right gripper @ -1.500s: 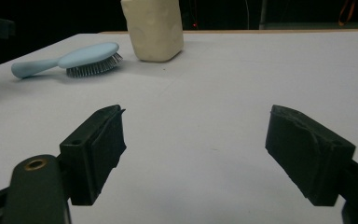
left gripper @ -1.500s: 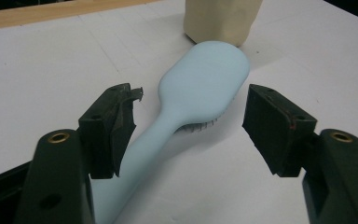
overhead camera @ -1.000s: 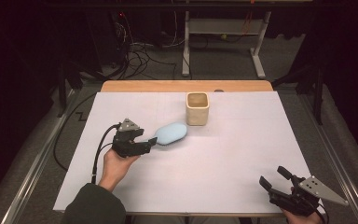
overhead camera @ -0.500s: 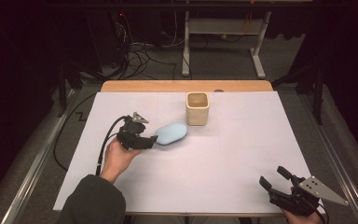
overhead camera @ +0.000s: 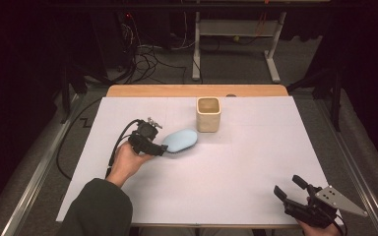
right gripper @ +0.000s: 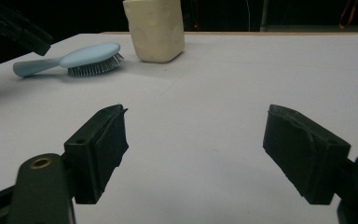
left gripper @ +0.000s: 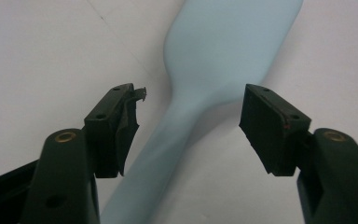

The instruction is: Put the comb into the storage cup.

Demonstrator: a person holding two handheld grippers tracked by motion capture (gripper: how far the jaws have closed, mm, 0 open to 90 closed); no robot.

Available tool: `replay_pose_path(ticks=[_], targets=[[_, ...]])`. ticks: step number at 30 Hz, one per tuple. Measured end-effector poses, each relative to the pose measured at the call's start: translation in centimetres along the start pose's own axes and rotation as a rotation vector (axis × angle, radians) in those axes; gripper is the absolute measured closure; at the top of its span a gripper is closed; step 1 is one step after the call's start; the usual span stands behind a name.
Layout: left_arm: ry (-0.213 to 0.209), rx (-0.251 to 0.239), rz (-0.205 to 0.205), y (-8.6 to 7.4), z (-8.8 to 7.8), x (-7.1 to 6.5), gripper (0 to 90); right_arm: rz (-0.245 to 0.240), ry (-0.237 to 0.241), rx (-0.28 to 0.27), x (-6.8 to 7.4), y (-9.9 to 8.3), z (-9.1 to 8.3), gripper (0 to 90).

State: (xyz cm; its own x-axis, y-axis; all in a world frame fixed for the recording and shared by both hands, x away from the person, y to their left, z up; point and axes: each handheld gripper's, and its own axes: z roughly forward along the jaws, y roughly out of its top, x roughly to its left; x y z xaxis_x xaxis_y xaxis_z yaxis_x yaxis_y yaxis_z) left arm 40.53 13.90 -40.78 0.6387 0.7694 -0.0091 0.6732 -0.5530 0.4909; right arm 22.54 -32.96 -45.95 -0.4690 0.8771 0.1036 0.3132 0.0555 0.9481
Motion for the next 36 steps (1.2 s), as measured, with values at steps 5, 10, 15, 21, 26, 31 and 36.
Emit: replay_pose_path(ticks=[5,10,15,21,26,31,36], targets=[[-0.003,0.041,0.011,0.1,0.8,-0.1,35.3,0.0,0.0,0.001,0.0,0.0,0.0,22.1],[-0.011,0.073,0.018,0.1,1.4,-0.2,36.1,-0.001,0.0,0.001,0.0,0.0,0.0,22.0],[-0.016,0.092,0.015,0.2,1.8,-0.1,37.7,0.002,0.011,-0.004,0.0,0.0,0.0,21.9],[-0.014,0.12,0.011,0.1,2.2,0.1,38.2,0.001,0.013,-0.002,0.0,0.0,0.0,21.9],[-0.005,0.132,0.02,0.2,2.6,0.0,38.0,0.005,0.013,-0.004,0.0,0.0,0.0,21.9],[-0.007,0.138,0.023,0.2,2.7,0.0,40.1,0.006,0.017,0.001,0.0,0.0,0.1,21.9],[-0.005,0.147,0.029,0.2,2.8,0.0,41.7,0.004,0.02,0.002,0.0,0.0,0.2,21.9]])
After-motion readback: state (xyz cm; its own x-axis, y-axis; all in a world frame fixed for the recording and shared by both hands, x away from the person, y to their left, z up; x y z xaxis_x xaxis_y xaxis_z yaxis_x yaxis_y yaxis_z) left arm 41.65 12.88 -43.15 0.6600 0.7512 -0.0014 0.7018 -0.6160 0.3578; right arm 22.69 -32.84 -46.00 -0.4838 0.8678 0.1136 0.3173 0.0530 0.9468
